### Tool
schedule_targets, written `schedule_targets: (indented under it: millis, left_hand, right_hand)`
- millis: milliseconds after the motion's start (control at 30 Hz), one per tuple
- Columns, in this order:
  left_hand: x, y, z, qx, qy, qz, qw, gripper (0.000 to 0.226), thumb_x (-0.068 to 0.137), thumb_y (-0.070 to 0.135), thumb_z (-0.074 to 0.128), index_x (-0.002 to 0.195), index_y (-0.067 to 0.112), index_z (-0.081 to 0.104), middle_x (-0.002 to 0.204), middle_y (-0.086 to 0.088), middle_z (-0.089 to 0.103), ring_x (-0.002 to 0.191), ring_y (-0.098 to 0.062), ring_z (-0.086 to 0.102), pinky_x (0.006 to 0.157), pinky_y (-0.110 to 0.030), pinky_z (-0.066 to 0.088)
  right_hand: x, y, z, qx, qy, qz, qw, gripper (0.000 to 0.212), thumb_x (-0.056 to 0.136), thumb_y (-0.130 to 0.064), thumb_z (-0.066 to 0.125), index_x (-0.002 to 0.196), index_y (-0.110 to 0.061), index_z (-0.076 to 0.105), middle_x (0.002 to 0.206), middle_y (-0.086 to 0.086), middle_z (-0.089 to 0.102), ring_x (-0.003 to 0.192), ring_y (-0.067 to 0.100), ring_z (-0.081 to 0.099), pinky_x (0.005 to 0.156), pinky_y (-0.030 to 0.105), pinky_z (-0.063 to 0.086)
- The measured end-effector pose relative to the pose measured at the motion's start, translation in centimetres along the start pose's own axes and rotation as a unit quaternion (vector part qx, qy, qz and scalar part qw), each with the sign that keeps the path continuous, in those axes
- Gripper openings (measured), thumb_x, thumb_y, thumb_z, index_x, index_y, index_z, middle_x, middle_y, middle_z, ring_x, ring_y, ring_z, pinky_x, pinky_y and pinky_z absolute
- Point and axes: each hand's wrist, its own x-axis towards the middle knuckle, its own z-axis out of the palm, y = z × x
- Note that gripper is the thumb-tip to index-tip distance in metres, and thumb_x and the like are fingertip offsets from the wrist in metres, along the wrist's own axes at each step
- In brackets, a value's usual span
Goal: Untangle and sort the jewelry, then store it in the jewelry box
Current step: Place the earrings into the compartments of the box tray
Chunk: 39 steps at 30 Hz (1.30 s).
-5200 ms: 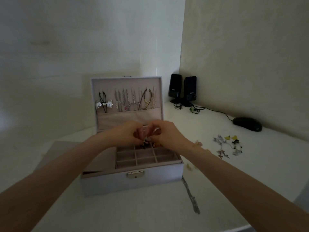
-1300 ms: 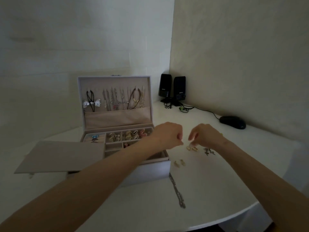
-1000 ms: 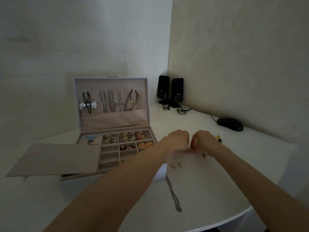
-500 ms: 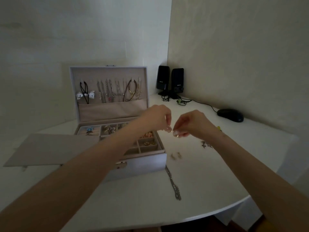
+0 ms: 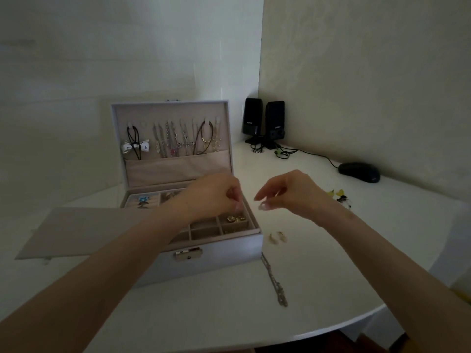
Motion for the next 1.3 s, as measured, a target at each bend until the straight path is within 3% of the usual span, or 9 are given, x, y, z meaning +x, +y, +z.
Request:
schedule_targets:
  millis: [167, 300, 400, 567, 800, 933, 1000, 1167, 1300]
  left_hand:
    - [3.2, 4.1, 3.2, 0.022, -0.026, 0.039, 0.999, 0.016, 0.085, 0.031, 0.067, 0.091, 0.018, 0.061, 0.087, 0.007, 0.061, 0.086, -0.012, 0.057, 0.082, -0.03, 0.05]
    - [7.3, 7.2, 6.7, 0.035, -0.045, 0.046, 0.997, 0.026, 0.086, 0.031, 0.067, 0.101, 0.011, 0.064, 0.105, -0.005, 0.066, 0.1, -0.022, 0.059, 0.084, -0.032, 0.047]
    - [9.6, 8.6, 9.2, 0.01, -0.048, 0.032, 0.998, 0.037, 0.085, 0.032, 0.068, 0.114, 0.011, 0.057, 0.119, -0.007, 0.06, 0.109, -0.024, 0.055, 0.084, -0.031, 0.042]
    - [12.0, 9.3, 11.8, 0.0, -0.014, 0.002, 1.0, 0.036, 0.091, 0.025, 0.058, 0.126, 0.017, 0.051, 0.128, -0.009, 0.054, 0.118, -0.027, 0.051, 0.091, -0.033, 0.041]
    - [12.8, 9.5, 12.6, 0.072, 0.002, 0.004, 0.997, 0.027, 0.09, 0.013, 0.052, 0.116, 0.01, 0.058, 0.12, -0.012, 0.057, 0.109, -0.029, 0.056, 0.08, -0.033, 0.043]
    - [11.9, 9.2, 11.1, 0.053, 0.02, 0.01, 0.998, 0.026, 0.089, 0.013, 0.055, 0.114, 0.009, 0.058, 0.118, -0.012, 0.058, 0.109, -0.03, 0.055, 0.081, -0.033, 0.043]
    - [10.8, 8.7, 9.4, 0.038, 0.037, 0.015, 0.998, 0.022, 0.088, 0.017, 0.059, 0.109, 0.01, 0.06, 0.116, -0.011, 0.06, 0.107, -0.03, 0.056, 0.083, -0.035, 0.045]
    - [6.2, 6.1, 4.3, -0.019, 0.056, 0.027, 0.998, 0.009, 0.088, 0.025, 0.064, 0.089, 0.019, 0.058, 0.096, 0.002, 0.063, 0.094, -0.018, 0.06, 0.085, -0.035, 0.051]
    - [1.3, 2.2, 0.7, -0.062, 0.092, -0.01, 0.994, 0.013, 0.084, 0.021, 0.068, 0.081, 0.024, 0.056, 0.08, 0.011, 0.059, 0.078, -0.009, 0.059, 0.072, -0.021, 0.049]
  right_hand:
    - [-0.3, 5.3, -3.4, -0.093, 0.038, 0.098, 0.99, 0.017, 0.076, -0.011, 0.077, 0.091, -0.018, 0.073, 0.077, -0.006, 0.065, 0.062, -0.002, 0.055, 0.05, 0.006, 0.035]
    - [-0.9, 8.9, -4.5, -0.145, 0.03, 0.169, 0.974, 0.022, 0.076, -0.002, 0.075, 0.096, -0.012, 0.074, 0.083, 0.0, 0.064, 0.064, 0.0, 0.053, 0.071, 0.018, 0.043]
    - [-1.1, 10.3, -4.5, -0.13, 0.046, 0.189, 0.972, 0.023, 0.076, 0.002, 0.073, 0.096, -0.009, 0.074, 0.09, 0.008, 0.066, 0.066, 0.005, 0.055, 0.075, 0.022, 0.044]
    - [-0.5, 11.6, -3.9, -0.129, 0.071, 0.184, 0.972, 0.017, 0.077, -0.008, 0.074, 0.094, -0.01, 0.076, 0.101, 0.013, 0.069, 0.091, 0.024, 0.064, 0.085, 0.033, 0.052]
    - [-0.3, 12.0, -3.4, -0.17, 0.077, 0.17, 0.968, 0.011, 0.081, -0.017, 0.07, 0.087, -0.009, 0.076, 0.093, 0.012, 0.07, 0.092, 0.025, 0.064, 0.075, 0.024, 0.042]
    - [-0.5, 11.0, -4.1, -0.102, 0.085, 0.146, 0.98, 0.015, 0.079, -0.01, 0.072, 0.067, -0.019, 0.072, 0.069, 0.001, 0.067, 0.065, 0.013, 0.061, 0.055, 0.011, 0.041]
    - [-0.6, 9.8, -4.4, -0.058, 0.089, 0.123, 0.987, 0.012, 0.079, -0.011, 0.073, 0.069, -0.018, 0.071, 0.062, -0.006, 0.064, 0.053, 0.005, 0.06, 0.046, 0.007, 0.04]
    - [-0.7, 5.1, -3.8, -0.011, 0.068, 0.053, 0.996, 0.002, 0.08, -0.02, 0.073, 0.079, -0.02, 0.074, 0.068, -0.008, 0.068, 0.055, -0.005, 0.059, 0.058, 0.021, 0.047]
    - [-0.4, 1.6, -1.9, 0.047, 0.049, 0.003, 0.998, 0.004, 0.079, -0.025, 0.074, 0.076, -0.026, 0.072, 0.076, -0.007, 0.071, 0.059, -0.002, 0.061, 0.056, 0.013, 0.041]
